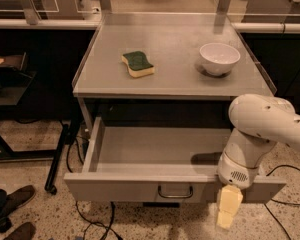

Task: Open top drawer

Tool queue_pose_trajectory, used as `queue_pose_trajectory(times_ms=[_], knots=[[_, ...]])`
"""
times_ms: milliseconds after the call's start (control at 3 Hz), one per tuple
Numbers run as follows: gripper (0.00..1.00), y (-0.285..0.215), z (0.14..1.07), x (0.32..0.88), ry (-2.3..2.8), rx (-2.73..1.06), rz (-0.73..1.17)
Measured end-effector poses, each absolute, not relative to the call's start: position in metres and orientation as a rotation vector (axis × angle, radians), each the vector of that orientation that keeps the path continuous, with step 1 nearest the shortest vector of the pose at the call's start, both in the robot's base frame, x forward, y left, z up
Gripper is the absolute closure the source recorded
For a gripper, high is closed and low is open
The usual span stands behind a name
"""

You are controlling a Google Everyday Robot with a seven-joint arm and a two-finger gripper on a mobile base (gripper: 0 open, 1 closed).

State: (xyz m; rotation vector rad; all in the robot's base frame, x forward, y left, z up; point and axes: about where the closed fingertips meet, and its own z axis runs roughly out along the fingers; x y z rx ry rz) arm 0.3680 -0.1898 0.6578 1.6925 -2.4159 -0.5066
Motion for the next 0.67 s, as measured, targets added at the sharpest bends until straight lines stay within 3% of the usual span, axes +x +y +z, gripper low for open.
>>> queue_pose_trajectory(times_ms=[667], knots=[[0.00, -0.1988, 0.6678, 0.3403, -2.410, 1.687, -0.536]])
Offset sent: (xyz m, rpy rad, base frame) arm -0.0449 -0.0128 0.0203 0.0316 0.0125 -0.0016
